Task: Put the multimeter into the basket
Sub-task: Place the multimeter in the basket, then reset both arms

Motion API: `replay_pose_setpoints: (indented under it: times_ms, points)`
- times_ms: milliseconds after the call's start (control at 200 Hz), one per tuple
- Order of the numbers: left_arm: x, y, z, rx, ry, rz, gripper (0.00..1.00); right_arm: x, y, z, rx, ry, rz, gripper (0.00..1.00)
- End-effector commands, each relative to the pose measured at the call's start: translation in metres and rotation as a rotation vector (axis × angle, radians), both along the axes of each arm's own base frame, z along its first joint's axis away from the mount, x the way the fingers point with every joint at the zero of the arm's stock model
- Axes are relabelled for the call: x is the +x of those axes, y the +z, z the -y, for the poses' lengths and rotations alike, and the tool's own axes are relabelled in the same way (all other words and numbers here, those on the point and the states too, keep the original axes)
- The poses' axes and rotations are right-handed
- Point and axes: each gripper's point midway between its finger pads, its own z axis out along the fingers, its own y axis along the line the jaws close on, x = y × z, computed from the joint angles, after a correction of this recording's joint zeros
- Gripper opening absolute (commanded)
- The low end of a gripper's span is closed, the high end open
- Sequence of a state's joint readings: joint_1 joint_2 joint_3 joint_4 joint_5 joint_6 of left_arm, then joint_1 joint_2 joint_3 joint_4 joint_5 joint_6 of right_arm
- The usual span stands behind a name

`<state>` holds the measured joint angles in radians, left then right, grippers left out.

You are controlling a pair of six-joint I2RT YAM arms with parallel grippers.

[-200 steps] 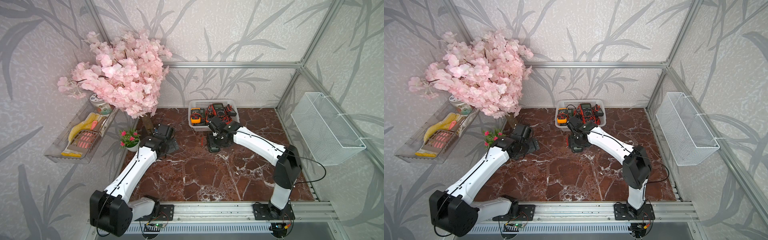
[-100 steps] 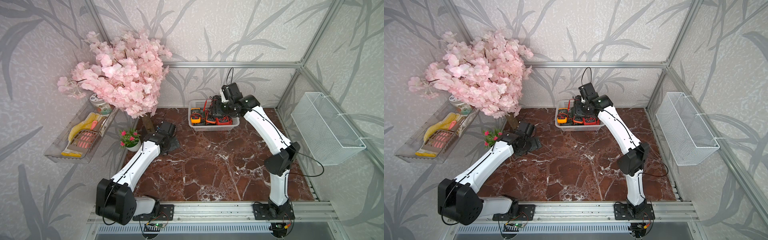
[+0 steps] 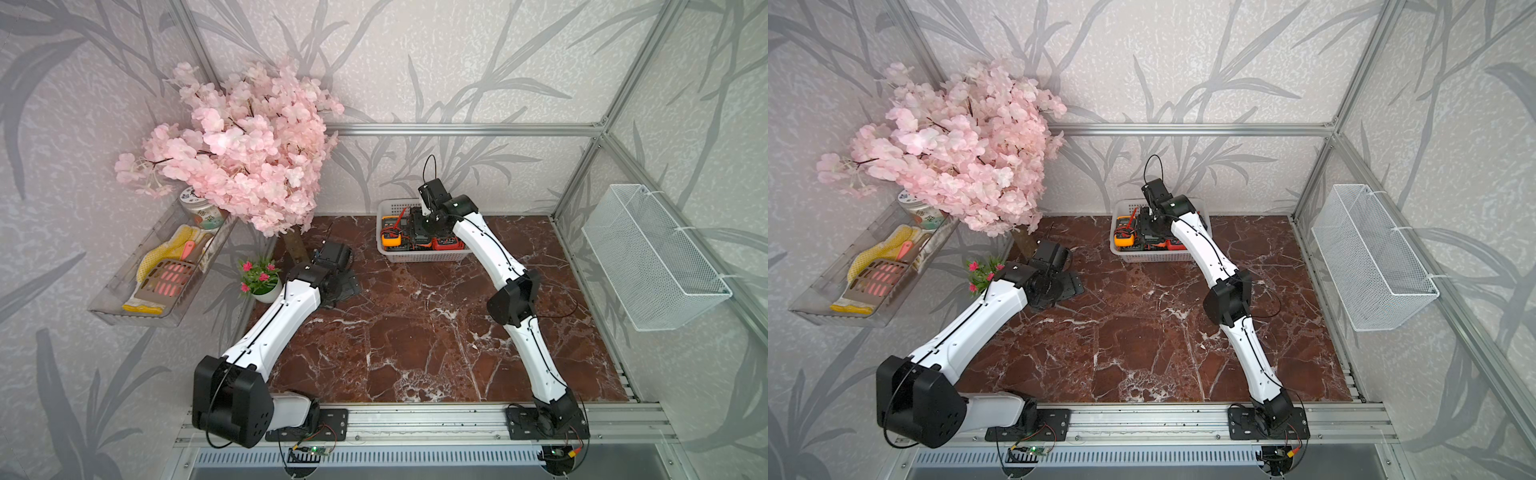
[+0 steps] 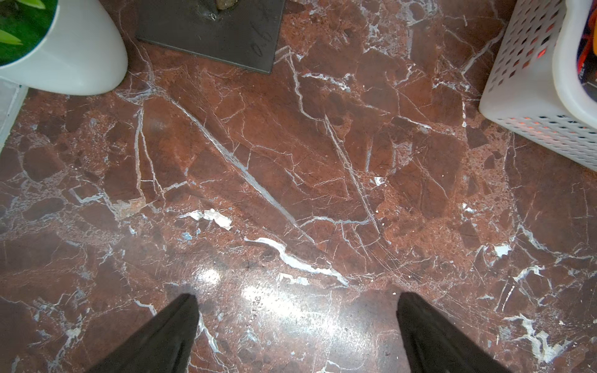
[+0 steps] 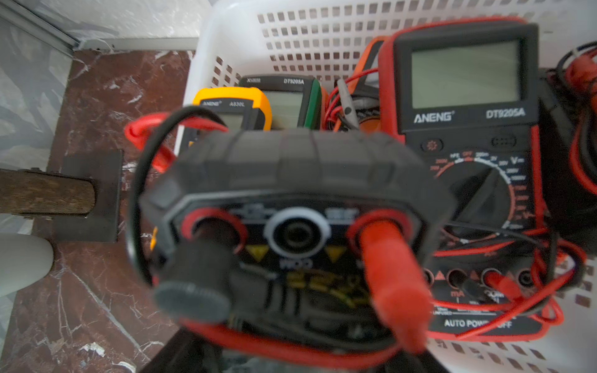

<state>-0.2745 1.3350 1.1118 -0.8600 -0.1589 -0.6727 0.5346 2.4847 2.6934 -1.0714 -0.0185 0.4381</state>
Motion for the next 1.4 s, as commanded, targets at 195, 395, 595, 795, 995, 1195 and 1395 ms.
replay_pose_setpoints:
  times_ms: [195, 395, 595, 795, 995, 1195, 1395]
  points:
    - [0.002, 0.009, -0.001, 0.002, 0.002, 0.013, 1.00, 0.019, -0.021, 0.002, 0.027, -0.023, -0.007, 0.65]
    - [0.006, 0.008, 0.003, -0.019, 0.000, 0.007, 1.00, 0.021, -0.017, 0.008, 0.030, -0.036, -0.004, 0.97]
    - [0.013, 0.011, 0.004, -0.019, 0.000, 0.030, 1.00, 0.014, 0.014, 0.013, 0.038, -0.028, 0.033, 0.99]
    - [0.024, 0.032, -0.009, 0.051, 0.020, 0.134, 1.00, 0.003, 0.070, 0.025, 0.060, -0.029, 0.117, 0.99]
    - [0.037, 0.080, -0.039, 0.189, 0.103, 0.364, 1.00, -0.012, 0.116, 0.061, 0.071, -0.057, 0.165, 0.99]
    - [0.037, 0.128, -0.071, 0.365, 0.174, 0.674, 1.00, -0.033, 0.126, 0.126, -0.009, -0.153, 0.151, 0.99]
    - [0.028, 0.128, -0.093, 0.598, 0.183, 0.758, 1.00, -0.052, 0.112, 0.204, 0.055, -0.346, 0.288, 0.99]
